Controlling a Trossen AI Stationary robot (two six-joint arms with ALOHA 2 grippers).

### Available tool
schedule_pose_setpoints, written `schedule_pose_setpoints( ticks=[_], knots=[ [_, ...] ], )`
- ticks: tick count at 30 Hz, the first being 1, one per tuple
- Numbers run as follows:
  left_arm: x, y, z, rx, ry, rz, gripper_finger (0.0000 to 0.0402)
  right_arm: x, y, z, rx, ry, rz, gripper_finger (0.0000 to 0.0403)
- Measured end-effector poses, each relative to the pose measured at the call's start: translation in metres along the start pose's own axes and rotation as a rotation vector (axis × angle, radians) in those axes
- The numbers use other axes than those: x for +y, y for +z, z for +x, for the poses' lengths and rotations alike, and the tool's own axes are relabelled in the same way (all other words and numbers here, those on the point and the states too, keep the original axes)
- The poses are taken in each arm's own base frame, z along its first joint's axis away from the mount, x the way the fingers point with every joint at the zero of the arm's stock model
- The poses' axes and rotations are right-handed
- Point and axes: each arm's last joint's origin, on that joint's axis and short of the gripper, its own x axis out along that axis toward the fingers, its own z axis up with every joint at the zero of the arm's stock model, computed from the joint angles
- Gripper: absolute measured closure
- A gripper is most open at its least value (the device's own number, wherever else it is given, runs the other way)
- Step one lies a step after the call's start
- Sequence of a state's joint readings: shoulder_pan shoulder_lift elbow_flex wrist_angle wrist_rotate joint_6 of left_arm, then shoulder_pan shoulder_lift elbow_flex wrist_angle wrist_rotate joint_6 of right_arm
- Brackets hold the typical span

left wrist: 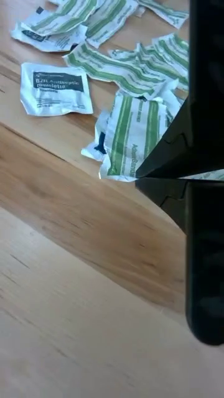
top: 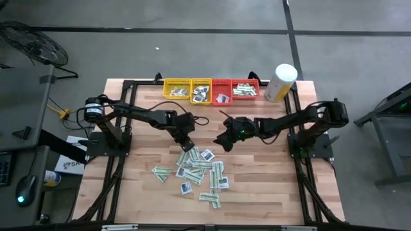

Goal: Pick & Place First Aid Supplies
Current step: Put the green pad into the right orange bin

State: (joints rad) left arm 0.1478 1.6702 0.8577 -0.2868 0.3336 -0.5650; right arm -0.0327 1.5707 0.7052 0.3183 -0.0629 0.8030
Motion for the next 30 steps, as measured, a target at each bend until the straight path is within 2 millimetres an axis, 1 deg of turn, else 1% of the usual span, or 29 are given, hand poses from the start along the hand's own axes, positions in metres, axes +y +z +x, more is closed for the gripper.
schedule_pose_setpoints(
  ticks=[6,10,15,22,30],
  knots=[
    [-0.005,0.006,-0.001,-0.051,-0.058,0.037,0.0401,0.013,-0.013,0.001,-0.032,-0.027,-0.109,0.0214],
    [-0.009,0.011,-0.002,-0.09,-0.1,0.058,0.0401,0.019,-0.019,0.001,-0.036,-0.022,-0.14,0.0214],
    [-0.012,0.015,-0.003,-0.131,-0.149,0.081,0.0401,0.022,-0.024,0.0,-0.018,-0.02,-0.125,0.0214],
    [-0.02,0.024,-0.007,-0.207,-0.235,0.124,0.0401,0.022,-0.025,0.0,0.0,-0.002,-0.093,0.0214],
    [-0.035,0.039,-0.018,-0.249,-0.292,0.163,0.0401,0.021,-0.023,0.001,0.034,0.03,-0.076,0.0214]
  ],
)
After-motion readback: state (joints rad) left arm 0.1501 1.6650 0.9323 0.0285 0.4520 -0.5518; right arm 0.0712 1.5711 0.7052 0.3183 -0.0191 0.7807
